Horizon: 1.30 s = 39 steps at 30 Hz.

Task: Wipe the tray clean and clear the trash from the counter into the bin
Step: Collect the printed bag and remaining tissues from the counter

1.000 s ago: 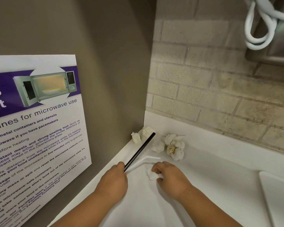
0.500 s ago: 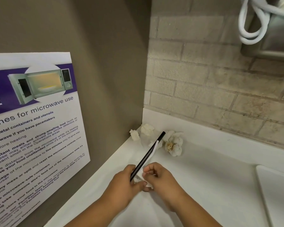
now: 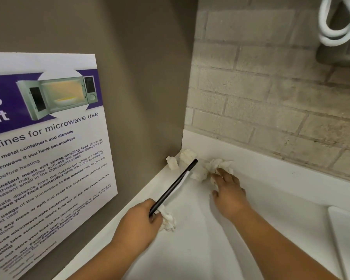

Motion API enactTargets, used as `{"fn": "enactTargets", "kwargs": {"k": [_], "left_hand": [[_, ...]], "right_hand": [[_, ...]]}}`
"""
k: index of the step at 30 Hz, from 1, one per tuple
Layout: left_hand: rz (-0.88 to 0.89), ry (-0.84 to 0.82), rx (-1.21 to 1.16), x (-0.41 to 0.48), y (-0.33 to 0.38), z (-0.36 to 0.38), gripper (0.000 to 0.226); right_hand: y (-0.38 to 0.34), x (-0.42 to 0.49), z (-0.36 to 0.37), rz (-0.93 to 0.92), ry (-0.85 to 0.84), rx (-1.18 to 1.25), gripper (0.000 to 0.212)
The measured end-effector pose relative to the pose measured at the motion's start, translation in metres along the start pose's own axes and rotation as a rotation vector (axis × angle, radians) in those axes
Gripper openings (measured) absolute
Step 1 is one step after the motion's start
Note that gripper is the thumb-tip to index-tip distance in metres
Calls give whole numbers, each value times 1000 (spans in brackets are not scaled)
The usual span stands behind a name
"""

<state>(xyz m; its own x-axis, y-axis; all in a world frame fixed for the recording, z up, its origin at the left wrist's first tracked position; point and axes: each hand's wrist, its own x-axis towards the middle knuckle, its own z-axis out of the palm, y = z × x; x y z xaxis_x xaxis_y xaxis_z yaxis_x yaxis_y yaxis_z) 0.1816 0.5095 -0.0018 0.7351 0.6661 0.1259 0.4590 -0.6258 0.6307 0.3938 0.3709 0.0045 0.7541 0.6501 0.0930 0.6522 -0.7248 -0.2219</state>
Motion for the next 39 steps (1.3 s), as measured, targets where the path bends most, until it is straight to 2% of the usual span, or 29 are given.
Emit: {"fn": "enactTargets", "kwargs": {"k": [3, 6, 8, 10, 14, 20, 23, 28, 35, 39], "left_hand": [[7, -2, 9, -4, 1, -3, 28], [24, -5, 22, -11, 1, -7, 26], [25, -6, 29, -15, 0, -10, 26], [17, -5, 42, -21, -1, -16, 30], [22, -4, 47, -40, -5, -30, 31], [64, 4, 54, -89, -18, -56, 24], [99, 32, 54, -118, -31, -69, 18], [130, 74, 87, -162, -58, -93, 10], [130, 151, 27, -227, -98, -136, 7], [78, 222, 13, -265, -140, -165, 14]], "right_hand": [[13, 9, 1, 29, -158, -89, 63], [16, 11, 5, 58, -141, -58, 64], [17, 5, 7, 70, -94, -65, 55], [15, -5, 7, 38, -19, -40, 38], [0, -35, 11, -72, 86, 227, 21], [-57, -102, 1, -256, 54, 602, 21], [-89, -133, -4, -323, -14, 701, 25], [-142, -174, -15, -435, -139, 720, 31], [-215, -224, -20, -542, -287, 682, 30], [-266, -255, -6, -592, -369, 738, 22]]}}
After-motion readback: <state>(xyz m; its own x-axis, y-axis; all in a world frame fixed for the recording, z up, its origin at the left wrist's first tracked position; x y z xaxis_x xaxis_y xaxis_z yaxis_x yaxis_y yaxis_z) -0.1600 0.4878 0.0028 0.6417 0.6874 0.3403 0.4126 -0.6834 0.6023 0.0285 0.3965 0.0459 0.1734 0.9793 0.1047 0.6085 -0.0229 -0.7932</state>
